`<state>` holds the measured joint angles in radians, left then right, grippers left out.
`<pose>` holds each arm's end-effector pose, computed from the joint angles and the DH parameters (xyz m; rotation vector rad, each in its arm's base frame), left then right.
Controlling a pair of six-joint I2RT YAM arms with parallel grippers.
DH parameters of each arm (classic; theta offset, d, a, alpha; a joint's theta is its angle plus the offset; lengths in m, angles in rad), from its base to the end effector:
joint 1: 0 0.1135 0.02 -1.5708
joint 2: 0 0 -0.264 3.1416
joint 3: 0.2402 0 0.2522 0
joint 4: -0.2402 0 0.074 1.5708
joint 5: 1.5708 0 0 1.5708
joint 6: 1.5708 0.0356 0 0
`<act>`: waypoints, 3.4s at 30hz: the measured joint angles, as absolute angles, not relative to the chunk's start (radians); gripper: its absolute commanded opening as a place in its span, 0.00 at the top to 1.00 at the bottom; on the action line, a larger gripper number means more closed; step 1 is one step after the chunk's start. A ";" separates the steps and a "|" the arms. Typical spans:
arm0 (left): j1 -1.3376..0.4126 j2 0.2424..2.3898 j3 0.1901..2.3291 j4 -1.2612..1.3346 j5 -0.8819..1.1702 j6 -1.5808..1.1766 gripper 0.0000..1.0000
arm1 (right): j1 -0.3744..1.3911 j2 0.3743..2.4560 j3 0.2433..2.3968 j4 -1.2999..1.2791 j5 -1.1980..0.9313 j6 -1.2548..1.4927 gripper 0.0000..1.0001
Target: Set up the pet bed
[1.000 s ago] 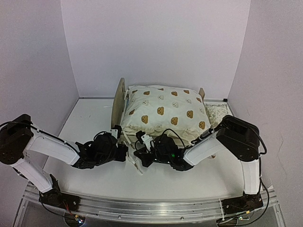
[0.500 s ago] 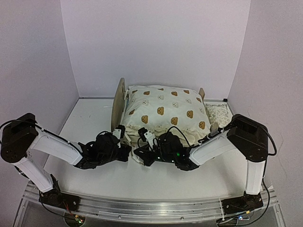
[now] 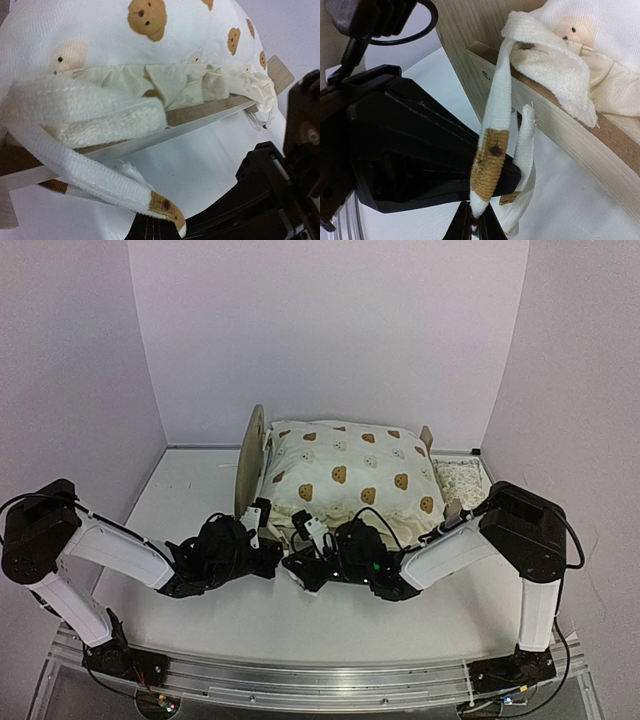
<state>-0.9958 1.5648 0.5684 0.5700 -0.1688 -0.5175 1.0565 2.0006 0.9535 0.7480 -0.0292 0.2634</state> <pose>0.1688 -0.2495 0.1593 0.3826 2.0474 -0.7916 0.2004 0.3568 0.1391 -0.7838 1.8168 0.9181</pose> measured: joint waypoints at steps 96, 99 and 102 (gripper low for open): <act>-0.985 1.610 0.543 0.741 -0.155 -0.480 1.00 | 0.932 2.080 0.994 0.850 -0.274 0.229 0.80; -0.984 1.610 0.543 0.741 -0.155 -0.480 1.00 | 0.932 2.080 0.985 0.874 -0.270 0.231 0.90; -0.984 1.609 0.543 0.740 -0.152 -0.481 0.98 | 0.932 2.080 0.979 0.885 -0.265 0.236 0.96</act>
<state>-0.9844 1.6090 0.5426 0.7400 -0.1519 -0.4811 0.9318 2.0804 0.9793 0.8851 -0.2652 0.2361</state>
